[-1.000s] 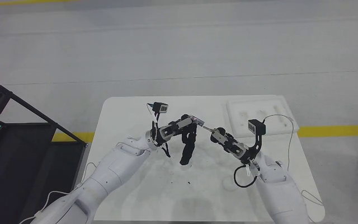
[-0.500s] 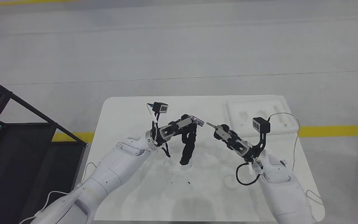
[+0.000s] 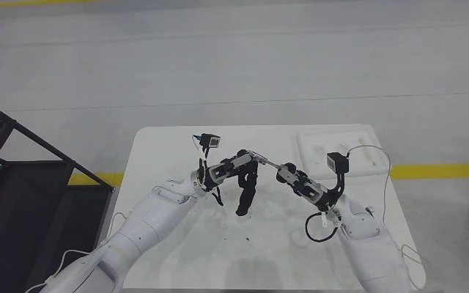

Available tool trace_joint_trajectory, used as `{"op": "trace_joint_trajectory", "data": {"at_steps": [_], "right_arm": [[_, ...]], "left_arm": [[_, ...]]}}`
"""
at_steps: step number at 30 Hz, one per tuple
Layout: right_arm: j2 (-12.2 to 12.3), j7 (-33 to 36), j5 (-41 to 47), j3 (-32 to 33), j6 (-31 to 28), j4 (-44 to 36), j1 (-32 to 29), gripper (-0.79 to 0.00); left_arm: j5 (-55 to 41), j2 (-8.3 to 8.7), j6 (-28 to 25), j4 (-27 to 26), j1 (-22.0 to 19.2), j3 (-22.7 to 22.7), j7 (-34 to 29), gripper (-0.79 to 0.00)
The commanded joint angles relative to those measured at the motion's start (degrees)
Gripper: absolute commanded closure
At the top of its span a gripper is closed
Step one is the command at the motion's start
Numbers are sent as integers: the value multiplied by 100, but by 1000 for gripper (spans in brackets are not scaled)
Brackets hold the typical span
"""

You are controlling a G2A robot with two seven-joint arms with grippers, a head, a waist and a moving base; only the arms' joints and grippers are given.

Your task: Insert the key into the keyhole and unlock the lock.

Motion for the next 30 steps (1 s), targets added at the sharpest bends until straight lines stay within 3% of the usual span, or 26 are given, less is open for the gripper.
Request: {"op": "trace_joint_trajectory", "data": {"at_steps": [1, 30], "right_arm": [[10, -56, -10, -27, -17, 12, 7, 0], [308, -40, -70, -60, -51, -238, -66, 0]], "left_arm": [[0, 0, 0, 0, 0, 0, 0, 0], [0, 0, 0, 0, 0, 0, 0, 0]]}}
